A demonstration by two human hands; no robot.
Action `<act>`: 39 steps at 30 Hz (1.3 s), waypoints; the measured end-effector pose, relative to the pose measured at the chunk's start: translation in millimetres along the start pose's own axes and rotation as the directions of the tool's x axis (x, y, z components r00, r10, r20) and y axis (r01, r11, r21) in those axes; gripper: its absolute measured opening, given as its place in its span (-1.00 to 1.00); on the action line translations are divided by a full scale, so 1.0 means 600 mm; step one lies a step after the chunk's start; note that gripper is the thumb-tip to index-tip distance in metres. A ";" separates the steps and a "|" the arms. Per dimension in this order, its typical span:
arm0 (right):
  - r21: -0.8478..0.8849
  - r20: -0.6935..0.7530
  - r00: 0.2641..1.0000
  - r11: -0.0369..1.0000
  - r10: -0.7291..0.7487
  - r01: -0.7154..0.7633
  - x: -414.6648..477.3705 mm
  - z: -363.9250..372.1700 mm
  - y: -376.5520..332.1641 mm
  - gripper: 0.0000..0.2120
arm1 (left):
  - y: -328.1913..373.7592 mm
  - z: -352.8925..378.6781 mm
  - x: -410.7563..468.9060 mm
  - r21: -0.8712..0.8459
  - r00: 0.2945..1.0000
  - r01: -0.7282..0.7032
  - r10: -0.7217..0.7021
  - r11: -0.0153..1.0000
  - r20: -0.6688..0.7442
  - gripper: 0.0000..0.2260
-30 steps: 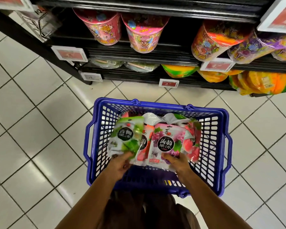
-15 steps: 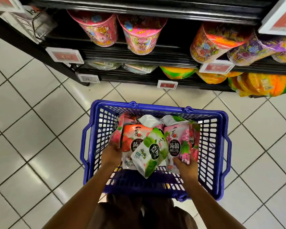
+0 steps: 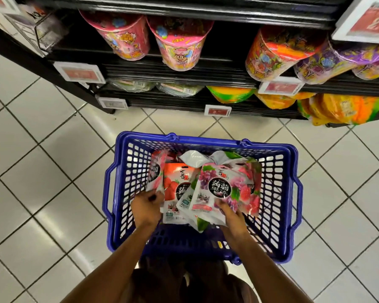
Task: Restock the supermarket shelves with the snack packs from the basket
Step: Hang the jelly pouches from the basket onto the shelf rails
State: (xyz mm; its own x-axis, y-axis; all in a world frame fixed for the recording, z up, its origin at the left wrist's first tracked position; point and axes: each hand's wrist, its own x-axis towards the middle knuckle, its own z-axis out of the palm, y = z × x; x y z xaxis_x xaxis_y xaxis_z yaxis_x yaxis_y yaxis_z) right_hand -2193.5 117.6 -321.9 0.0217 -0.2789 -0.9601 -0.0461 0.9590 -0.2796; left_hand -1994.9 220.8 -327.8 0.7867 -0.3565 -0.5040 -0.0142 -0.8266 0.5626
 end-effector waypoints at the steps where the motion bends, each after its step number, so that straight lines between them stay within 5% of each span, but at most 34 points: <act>1: -0.007 0.031 0.999 1.000 0.030 -0.030 -0.005 0.005 0.001 -0.49 | -0.001 -0.004 -0.014 -0.019 0.999 -0.025 0.026 0.999 0.032 -0.91; 6: -0.056 0.040 0.995 0.994 0.092 -0.090 -0.017 0.016 0.014 -0.67 | -0.012 -0.032 -0.066 0.102 0.931 -0.198 0.154 0.975 0.332 -0.90; 9: -0.117 -0.072 0.992 0.986 0.108 -0.116 -0.017 0.015 0.017 -0.79 | -0.012 -0.041 -0.062 0.517 0.841 -0.300 -0.034 0.802 0.540 -0.74; 11: -0.159 -0.191 0.980 0.983 0.056 -0.087 -0.012 0.007 0.019 -0.85 | -0.009 -0.042 -0.051 0.690 0.859 -0.270 -0.156 0.671 0.487 -0.57; 15: -0.173 -0.380 0.911 0.980 -0.158 0.097 -0.005 -0.011 0.016 -0.89 | 0.018 -0.009 -0.043 0.352 0.885 -0.231 0.045 0.907 0.464 -0.74; 17: -0.197 -0.413 0.868 0.957 -0.277 0.212 -0.003 -0.020 0.014 -0.84 | 0.035 0.019 -0.041 0.175 0.844 -0.247 0.123 0.953 0.521 -0.86; 18: -0.218 -0.428 0.843 0.943 -0.325 0.253 -0.002 -0.025 0.014 -0.84 | 0.040 0.035 -0.037 0.156 0.827 -0.262 0.138 0.952 0.545 -0.75; 22: -0.215 -0.489 0.776 0.917 -0.398 0.335 0.010 -0.040 0.009 -0.80 | 0.045 0.090 -0.026 0.228 0.833 -0.160 0.007 0.960 0.554 -0.40; 26: -0.098 -0.422 0.852 0.950 -0.309 0.296 0.018 -0.047 -0.002 -0.80 | 0.051 0.102 -0.015 0.192 0.792 0.033 -0.143 0.981 0.593 -0.74; 31: -0.066 -0.379 0.887 0.964 -0.263 0.257 0.005 -0.053 0.002 -0.65 | 0.034 0.027 0.022 0.203 0.906 0.224 -0.280 0.953 0.316 -0.71; 34: -0.031 -0.383 0.899 0.976 -0.213 0.218 -0.005 -0.048 0.008 -0.73 | 0.012 -0.023 0.036 0.166 0.906 0.396 -0.414 0.903 0.094 -0.71; 36: -0.035 -0.389 0.900 0.979 -0.196 0.199 -0.008 -0.041 0.013 -0.83 | 0.009 -0.037 0.040 0.150 0.906 0.398 -0.413 0.905 0.088 -0.67; 39: -0.026 -0.385 0.905 0.982 -0.181 0.186 -0.010 -0.034 0.023 -0.83 | 0.025 -0.024 0.022 0.395 0.955 0.237 -0.287 0.888 0.072 -0.49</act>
State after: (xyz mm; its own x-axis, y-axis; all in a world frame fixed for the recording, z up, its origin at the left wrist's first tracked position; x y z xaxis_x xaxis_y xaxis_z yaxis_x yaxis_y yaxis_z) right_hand -2214.8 131.2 -320.2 -0.3565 -0.4454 -0.8213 -0.0668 0.8890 -0.4531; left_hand -1976.1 209.9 -316.5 0.7114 -0.1345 -0.6898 -0.0696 -0.9902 0.1212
